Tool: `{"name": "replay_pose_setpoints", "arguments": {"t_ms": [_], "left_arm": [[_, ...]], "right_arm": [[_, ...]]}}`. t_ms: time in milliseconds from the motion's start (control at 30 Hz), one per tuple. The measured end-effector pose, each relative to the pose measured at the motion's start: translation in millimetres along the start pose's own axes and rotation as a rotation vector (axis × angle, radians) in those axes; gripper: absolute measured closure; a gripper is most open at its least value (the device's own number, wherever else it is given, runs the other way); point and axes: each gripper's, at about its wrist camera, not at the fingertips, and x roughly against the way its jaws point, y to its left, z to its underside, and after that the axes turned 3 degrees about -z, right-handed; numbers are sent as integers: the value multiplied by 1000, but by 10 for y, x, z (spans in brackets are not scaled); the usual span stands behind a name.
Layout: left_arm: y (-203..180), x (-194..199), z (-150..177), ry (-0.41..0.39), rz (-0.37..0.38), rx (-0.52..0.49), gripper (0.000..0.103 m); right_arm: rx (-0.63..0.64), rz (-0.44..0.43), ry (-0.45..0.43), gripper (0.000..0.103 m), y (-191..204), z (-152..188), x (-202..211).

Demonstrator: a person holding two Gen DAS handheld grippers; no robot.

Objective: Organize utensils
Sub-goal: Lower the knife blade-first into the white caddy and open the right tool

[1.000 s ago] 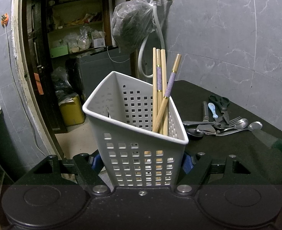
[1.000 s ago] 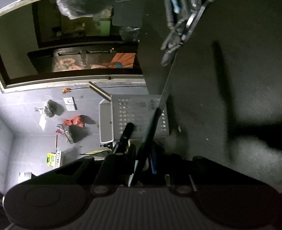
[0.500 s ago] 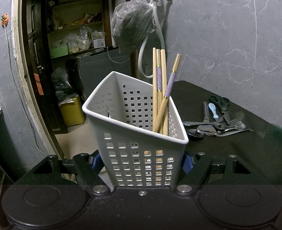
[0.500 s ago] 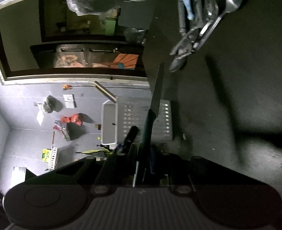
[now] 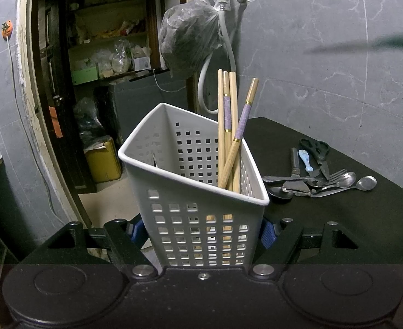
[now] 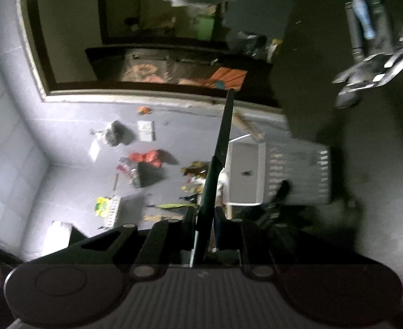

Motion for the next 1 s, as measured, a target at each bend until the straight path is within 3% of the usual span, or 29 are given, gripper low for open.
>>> {"name": "replay_pose_setpoints", "arguments": {"t_ms": [233,467,833,1000], "left_arm": [[20,39,20,-13,-2,1,26],[23,32,36,-20,-3,9,26],[29,32,40,-24,-2,9,26],[35,32,44,-24,-1,9,26]], "right_arm": [[-74,-28,92,88,244,-60,-369],[-232,-13,148,88,130,-36,-803],[-391,132,150,87,-150,-53,-1339],[-396,182,126,74,-218,-96,-1486]]}}
